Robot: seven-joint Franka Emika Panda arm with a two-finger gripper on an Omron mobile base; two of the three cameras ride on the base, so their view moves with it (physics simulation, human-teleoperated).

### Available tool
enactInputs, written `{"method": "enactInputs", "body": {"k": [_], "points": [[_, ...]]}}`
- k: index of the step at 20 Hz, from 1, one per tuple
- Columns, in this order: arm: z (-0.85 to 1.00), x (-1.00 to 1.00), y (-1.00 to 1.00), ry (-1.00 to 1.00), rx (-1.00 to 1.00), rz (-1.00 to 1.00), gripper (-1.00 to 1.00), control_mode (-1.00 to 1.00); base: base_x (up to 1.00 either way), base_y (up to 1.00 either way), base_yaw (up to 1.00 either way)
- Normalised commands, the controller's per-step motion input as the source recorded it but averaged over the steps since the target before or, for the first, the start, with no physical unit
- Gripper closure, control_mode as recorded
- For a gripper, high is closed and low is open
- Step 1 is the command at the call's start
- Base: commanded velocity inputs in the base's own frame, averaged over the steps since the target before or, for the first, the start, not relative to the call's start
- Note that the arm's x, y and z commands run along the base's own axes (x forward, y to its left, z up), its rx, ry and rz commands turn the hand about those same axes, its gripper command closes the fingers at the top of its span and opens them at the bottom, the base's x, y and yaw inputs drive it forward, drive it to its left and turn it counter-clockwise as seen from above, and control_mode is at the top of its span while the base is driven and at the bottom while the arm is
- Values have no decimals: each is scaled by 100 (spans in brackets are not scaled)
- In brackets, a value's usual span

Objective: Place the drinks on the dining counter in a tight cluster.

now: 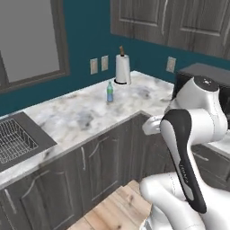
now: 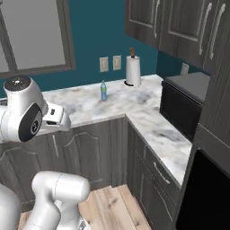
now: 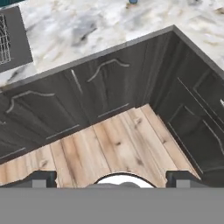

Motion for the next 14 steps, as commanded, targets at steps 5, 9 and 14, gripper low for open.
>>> {"method": "enactInputs", "body": {"k": [5,9,14], "points": [[0,0,0,0,0,0,-100,100,100,-37,-23],[0,0,0,0,0,0,-100,100,100,-1,-3],[0,0,0,0,0,0,-100,100,91,6,0]]}}
